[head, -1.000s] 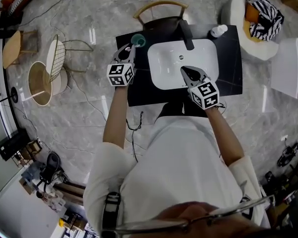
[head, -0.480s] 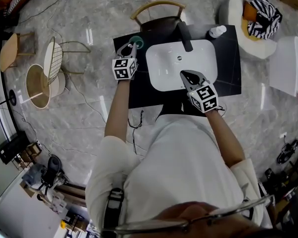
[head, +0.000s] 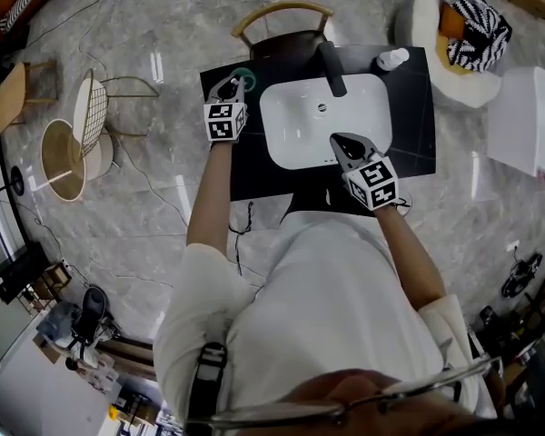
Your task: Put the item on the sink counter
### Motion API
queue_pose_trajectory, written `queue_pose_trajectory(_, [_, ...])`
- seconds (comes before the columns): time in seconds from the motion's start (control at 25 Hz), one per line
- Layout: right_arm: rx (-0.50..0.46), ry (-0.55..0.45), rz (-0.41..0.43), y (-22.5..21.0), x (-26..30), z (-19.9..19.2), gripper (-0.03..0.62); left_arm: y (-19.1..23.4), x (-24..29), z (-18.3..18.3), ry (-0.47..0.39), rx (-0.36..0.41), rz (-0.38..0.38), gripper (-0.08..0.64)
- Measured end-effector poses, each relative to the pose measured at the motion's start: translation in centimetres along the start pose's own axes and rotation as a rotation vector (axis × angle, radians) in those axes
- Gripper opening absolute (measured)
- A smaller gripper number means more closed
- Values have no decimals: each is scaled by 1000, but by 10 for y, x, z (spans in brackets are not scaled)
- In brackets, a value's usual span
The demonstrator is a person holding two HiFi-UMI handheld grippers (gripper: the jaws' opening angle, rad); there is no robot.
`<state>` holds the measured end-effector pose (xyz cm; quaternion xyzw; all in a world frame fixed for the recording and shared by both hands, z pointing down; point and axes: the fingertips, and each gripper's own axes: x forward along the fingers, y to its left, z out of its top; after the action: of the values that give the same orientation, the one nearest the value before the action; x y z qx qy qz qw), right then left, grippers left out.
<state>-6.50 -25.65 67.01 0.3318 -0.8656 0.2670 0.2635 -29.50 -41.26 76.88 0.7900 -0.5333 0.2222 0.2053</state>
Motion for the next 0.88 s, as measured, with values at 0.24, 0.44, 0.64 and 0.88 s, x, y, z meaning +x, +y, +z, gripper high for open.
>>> queue_pose_trajectory(0.24, [-6, 0, 10, -1, 2, 4, 6, 2, 6, -6, 26, -30, -2, 29])
queue_pose_trajectory(0.44, [-16, 3, 19, -4, 8, 10, 6, 2, 7, -7, 34, -57, 6, 31])
queue_pose_trajectory(0.64, [-27, 7, 32, -4, 12, 13, 6, 0, 4, -8, 37, -60, 17, 32])
queue_pose_trajectory(0.88, [-33, 14, 40, -3, 12, 12, 6, 0, -5, -10, 41, -87, 26, 61])
